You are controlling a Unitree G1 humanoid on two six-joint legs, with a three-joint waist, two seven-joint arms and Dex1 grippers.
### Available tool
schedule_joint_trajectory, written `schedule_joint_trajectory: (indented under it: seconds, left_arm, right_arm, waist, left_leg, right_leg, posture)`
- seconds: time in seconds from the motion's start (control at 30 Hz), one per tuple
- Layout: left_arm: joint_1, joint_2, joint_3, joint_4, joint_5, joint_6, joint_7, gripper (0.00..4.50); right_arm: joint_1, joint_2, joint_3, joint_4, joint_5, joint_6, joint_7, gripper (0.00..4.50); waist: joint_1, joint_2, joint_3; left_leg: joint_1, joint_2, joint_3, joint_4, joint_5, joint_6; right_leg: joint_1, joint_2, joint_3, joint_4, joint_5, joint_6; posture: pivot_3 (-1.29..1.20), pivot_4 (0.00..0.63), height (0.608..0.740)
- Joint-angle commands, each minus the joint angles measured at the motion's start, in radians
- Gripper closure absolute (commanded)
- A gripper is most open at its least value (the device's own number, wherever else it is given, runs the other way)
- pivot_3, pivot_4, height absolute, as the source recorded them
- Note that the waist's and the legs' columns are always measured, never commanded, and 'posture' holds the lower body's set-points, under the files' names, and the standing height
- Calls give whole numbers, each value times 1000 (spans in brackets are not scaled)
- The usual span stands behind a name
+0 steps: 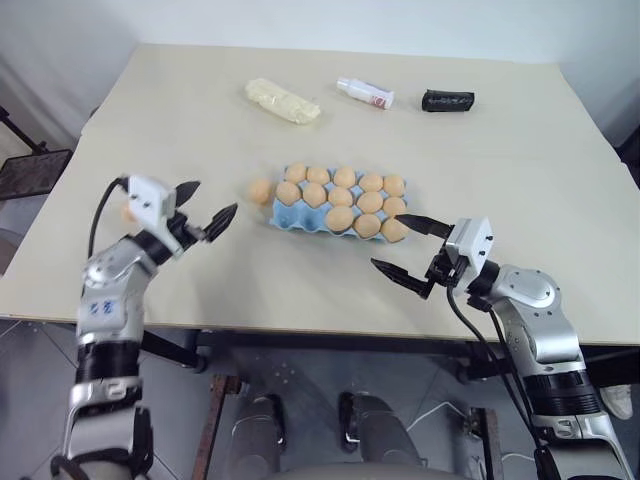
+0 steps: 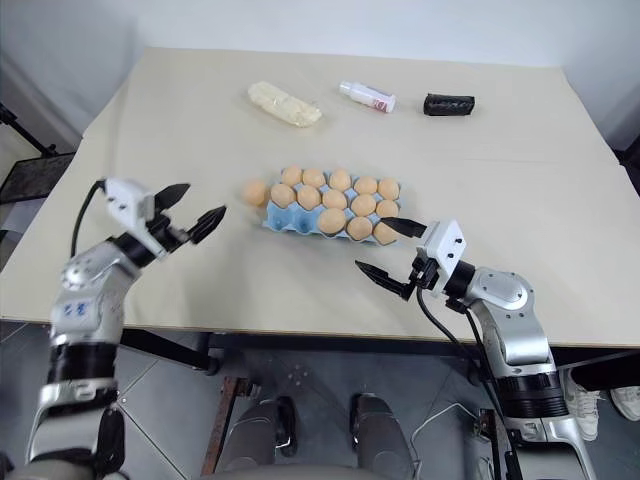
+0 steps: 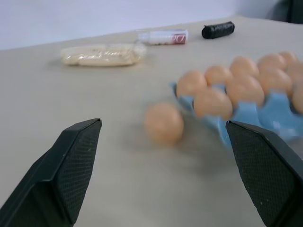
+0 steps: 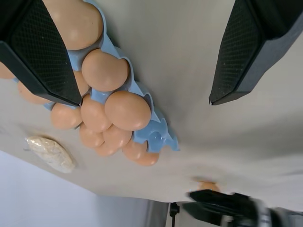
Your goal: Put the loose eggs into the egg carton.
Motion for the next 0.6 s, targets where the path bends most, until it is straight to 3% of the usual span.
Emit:
schedule_joint_trajectory:
  seconds: [0.03,0.27,0.6]
  left_arm:
    - [-137,-20,-40,203,75,-45,54,17]
    - [-380,-87,-46,597,141,-175,173,17]
    - [-459,-130,-58,775,194,-218,219,17]
  right_arm:
    - [4,-13,-24,-45,4,-1,-15,0]
    - [29,-11,-33,-66,2,-9,-43,0]
    - [78,-10,-43,-107,4,-16,-75,0]
  waist:
    - [-3,0,0]
    - [-2,0,0]
    - [-1,-1,1]
  left_leg:
    - [0,-1,0,0,0,0]
    - [-1,1,1,0,2,2]
    - [-1,0,2,1,1,2]
  right_leg:
    - [0,0,0,0,0,0]
    - [-2,4,0,0,0,-1]
    - [-3,4,0,1,-1,0]
  posture:
    - [0,150,740]
    - [0,150,740]
    - [0,150,740]
